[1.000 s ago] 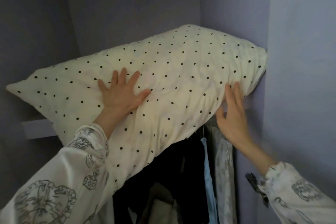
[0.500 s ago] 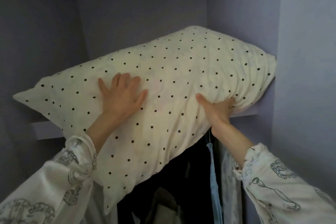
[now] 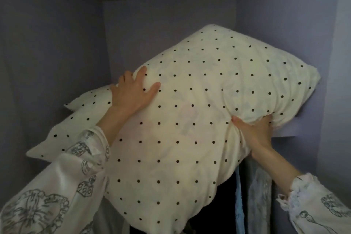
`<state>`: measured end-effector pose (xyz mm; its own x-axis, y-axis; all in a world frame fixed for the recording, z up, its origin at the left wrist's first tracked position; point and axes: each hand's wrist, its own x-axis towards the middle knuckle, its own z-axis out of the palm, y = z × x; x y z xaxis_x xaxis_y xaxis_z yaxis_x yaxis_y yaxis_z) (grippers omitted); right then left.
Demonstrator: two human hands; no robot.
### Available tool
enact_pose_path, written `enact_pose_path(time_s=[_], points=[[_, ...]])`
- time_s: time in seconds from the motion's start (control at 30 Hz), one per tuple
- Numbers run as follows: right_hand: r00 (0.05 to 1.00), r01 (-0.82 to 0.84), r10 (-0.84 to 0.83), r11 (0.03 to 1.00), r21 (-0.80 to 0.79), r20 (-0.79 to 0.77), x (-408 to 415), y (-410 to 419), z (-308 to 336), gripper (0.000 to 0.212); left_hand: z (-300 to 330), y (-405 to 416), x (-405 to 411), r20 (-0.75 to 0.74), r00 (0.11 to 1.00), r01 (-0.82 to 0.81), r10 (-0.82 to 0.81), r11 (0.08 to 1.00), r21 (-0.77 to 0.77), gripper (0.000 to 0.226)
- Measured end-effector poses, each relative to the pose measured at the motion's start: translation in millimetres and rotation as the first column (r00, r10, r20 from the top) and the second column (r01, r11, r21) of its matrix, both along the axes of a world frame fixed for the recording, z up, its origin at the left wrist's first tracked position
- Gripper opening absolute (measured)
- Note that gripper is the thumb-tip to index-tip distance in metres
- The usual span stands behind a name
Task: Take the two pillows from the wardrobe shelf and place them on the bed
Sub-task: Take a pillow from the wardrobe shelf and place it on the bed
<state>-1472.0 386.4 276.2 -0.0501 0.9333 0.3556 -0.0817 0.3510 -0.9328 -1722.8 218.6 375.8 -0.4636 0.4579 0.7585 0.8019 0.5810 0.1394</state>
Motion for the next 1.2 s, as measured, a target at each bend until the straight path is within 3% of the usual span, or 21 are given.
enact_pose_path(time_s=[0.3, 0.43, 0.53, 0.6, 0.7, 0.87, 1.03, 1.2], points=[[0.991, -0.084, 0.076, 0.994, 0.076, 0.113, 17, 10, 11, 0.100, -33, -23, 6, 0.190, 0.975, 0.093, -0.118, 0.986, 0.136, 0.080], [0.970, -0.172, 0.149, 0.979, 0.106, 0.192, 30, 16, 22, 0.086, -10, -24, 0, 0.460, 0.807, 0.241, -0.369, 0.918, 0.315, 0.108], [0.947, -0.246, 0.204, 0.957, 0.151, 0.248, 37, 16, 31, 0.080, -2, -20, 4, 0.552, 0.709, 0.326, -0.440, 0.898, 0.296, 0.112], [0.932, -0.273, 0.205, 0.940, 0.206, 0.299, 36, 14, 34, 0.081, -13, -18, 6, 0.604, 0.670, 0.320, -0.432, 0.902, 0.291, 0.113], [0.932, -0.278, 0.193, 0.923, 0.266, 0.306, 31, 10, 38, 0.085, -40, -18, 6, 0.677, 0.573, 0.229, -0.462, 0.884, 0.409, 0.120], [0.932, -0.301, 0.240, 0.930, 0.211, 0.272, 32, 11, 39, 0.086, -50, -15, 10, 0.614, 0.624, 0.146, -0.483, 0.844, 0.516, 0.117], [0.926, -0.367, 0.347, 0.922, 0.127, 0.150, 28, 14, 44, 0.061, -54, -11, 10, 0.611, 0.661, 0.063, -0.435, 0.844, 0.533, 0.117], [0.942, -0.335, 0.323, 0.926, 0.175, 0.093, 21, 18, 46, 0.067, -54, -7, 2, 0.636, 0.625, 0.056, -0.452, 0.839, 0.541, 0.123]])
